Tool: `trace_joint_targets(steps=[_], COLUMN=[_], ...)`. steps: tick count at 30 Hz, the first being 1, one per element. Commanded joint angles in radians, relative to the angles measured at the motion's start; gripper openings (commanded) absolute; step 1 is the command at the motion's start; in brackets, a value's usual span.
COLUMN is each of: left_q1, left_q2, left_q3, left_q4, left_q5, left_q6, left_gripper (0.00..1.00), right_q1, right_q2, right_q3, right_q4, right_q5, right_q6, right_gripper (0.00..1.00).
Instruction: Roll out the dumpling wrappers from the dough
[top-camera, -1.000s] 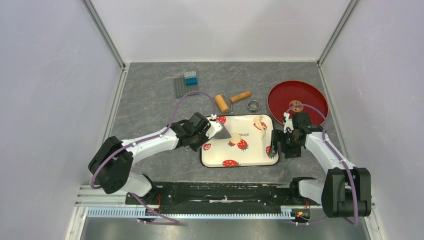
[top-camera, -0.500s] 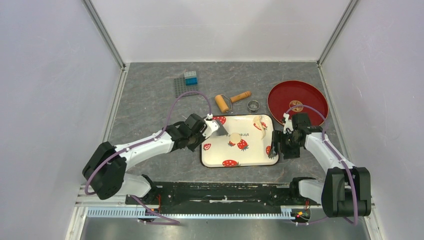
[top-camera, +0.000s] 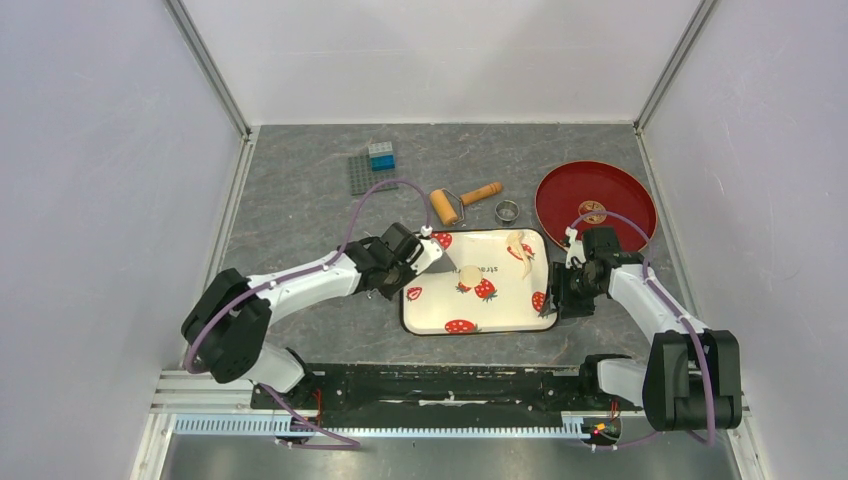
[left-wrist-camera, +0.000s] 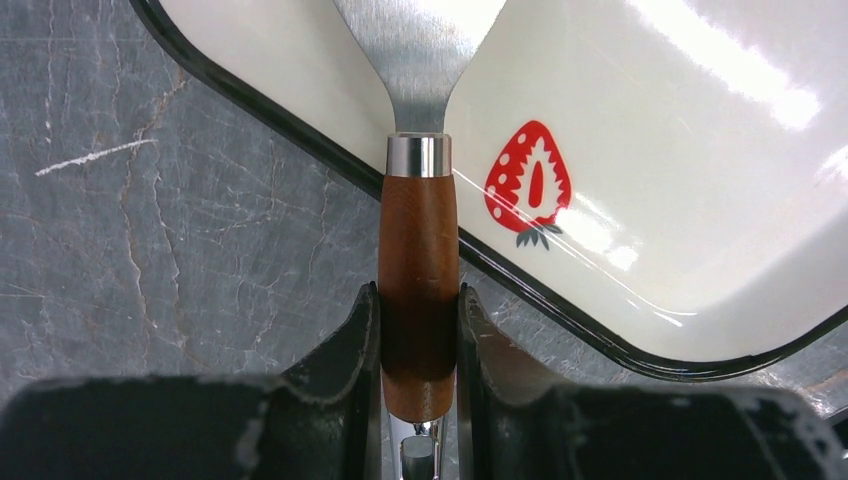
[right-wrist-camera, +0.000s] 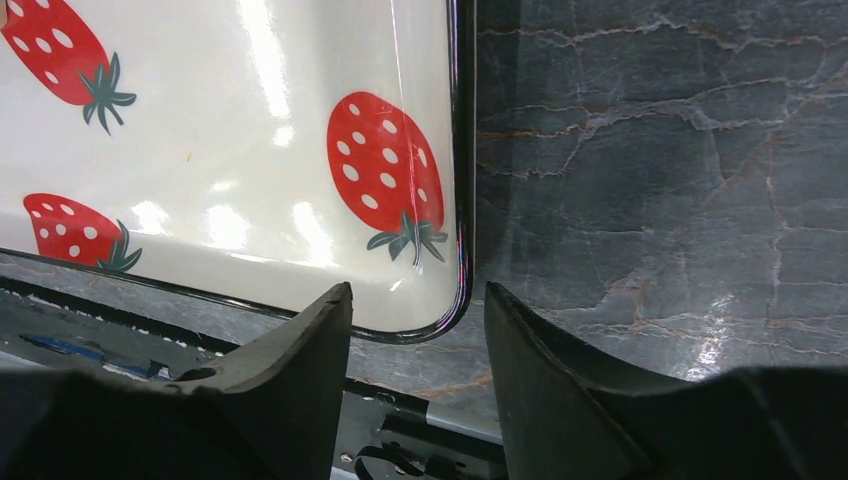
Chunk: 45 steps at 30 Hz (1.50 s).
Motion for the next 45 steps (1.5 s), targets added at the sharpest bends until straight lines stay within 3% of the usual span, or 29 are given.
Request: trace_joint_targets(steps=[1,17,45], left_q1=[-0.015,-0.06,-0.077], left_q2=[0.023,0.078,0.111], left_q3=[0.073,0.129,0.158], left_q4=[-0.032,-0.115,-0.158], left_q5=[-0.028,-0.097,-0.066], left_q6=[0.037,0.087,0.064], left_gripper=[0.02,0.02,0.02], right_q1=[-0.003,-0.003,-0.002], right_q2=[0.005,0.008,0.008], right_q3=[-0.001,-0.002,-0.007], right_q4=[0.023,0.025,0.031], right_q5=[-0.014,-0.028,-0.042], right_q6=[-0.009,-0.015,-0.016], right_gripper=[0.51,0.46,0.45])
